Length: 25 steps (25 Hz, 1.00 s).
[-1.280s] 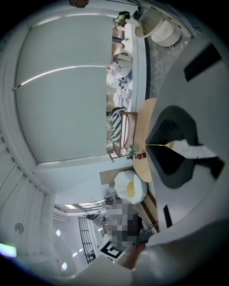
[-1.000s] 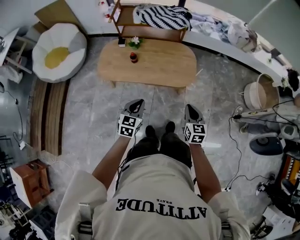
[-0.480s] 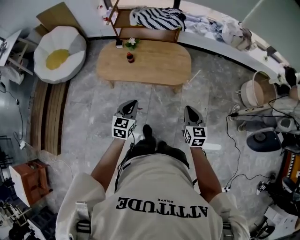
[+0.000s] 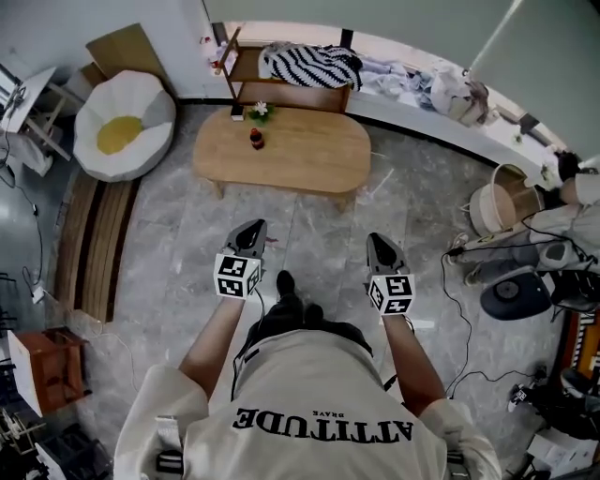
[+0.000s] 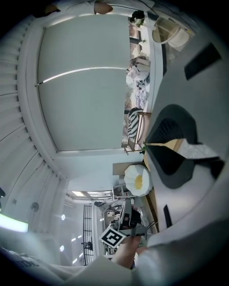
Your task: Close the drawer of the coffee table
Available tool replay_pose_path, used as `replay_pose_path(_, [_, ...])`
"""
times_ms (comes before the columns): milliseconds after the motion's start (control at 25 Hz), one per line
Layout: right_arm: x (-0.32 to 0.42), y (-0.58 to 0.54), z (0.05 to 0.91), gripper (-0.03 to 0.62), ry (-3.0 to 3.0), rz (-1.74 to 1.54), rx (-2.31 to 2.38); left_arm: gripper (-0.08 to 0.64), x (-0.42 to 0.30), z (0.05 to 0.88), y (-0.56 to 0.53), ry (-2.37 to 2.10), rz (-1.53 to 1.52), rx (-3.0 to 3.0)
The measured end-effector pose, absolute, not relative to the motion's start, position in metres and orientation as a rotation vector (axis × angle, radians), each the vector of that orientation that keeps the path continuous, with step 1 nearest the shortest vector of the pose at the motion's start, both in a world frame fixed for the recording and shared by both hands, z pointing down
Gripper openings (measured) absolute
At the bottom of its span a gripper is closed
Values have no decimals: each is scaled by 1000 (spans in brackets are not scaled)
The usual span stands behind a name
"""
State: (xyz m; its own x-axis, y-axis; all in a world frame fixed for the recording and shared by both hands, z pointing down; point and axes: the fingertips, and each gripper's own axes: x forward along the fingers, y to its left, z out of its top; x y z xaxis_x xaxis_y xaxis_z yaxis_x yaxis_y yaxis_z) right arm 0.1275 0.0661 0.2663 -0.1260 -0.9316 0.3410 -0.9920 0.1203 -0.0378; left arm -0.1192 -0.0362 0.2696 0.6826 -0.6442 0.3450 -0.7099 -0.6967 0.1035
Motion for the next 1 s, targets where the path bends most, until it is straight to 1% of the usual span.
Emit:
replay_pose_path(240, [137,66,250,21,-2148,327,1928,21,-125,247,-27,-1105,391,2689])
replay_pose_path(600, [137,64,235,20,-2101,291,2018,21,-153,231,-34,-1106,379,2721])
replay_pose_path(1000, [119,47,227,18,-2121,275,2006,21,-178,225,-61,-1129,384,2713])
